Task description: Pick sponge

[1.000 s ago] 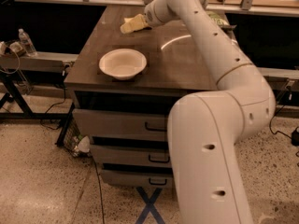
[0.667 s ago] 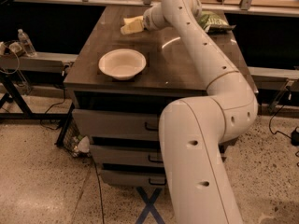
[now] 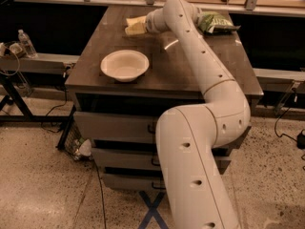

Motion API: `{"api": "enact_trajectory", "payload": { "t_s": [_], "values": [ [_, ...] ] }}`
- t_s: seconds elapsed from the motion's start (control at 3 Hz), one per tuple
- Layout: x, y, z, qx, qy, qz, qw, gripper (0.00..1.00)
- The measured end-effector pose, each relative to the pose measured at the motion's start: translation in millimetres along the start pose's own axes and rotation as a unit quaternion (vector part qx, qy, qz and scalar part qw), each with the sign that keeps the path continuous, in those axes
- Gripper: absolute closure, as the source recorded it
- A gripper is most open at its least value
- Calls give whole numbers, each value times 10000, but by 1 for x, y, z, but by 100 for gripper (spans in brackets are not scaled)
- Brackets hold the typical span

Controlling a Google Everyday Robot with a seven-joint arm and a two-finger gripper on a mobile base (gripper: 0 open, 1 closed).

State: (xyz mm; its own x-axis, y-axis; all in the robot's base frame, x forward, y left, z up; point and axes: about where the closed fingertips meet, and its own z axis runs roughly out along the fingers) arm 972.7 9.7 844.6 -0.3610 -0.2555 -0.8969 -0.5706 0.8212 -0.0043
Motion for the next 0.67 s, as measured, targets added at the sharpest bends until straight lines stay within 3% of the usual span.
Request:
{"api": "enact_trajectory", "payload": {
  "t_s": [0.33, 0.67],
  "values": [
    [-9, 3, -3, -105, -123, -298, 9994, 49],
    [-24, 7, -17, -171, -198, -828, 9962, 80]
  ]
}}
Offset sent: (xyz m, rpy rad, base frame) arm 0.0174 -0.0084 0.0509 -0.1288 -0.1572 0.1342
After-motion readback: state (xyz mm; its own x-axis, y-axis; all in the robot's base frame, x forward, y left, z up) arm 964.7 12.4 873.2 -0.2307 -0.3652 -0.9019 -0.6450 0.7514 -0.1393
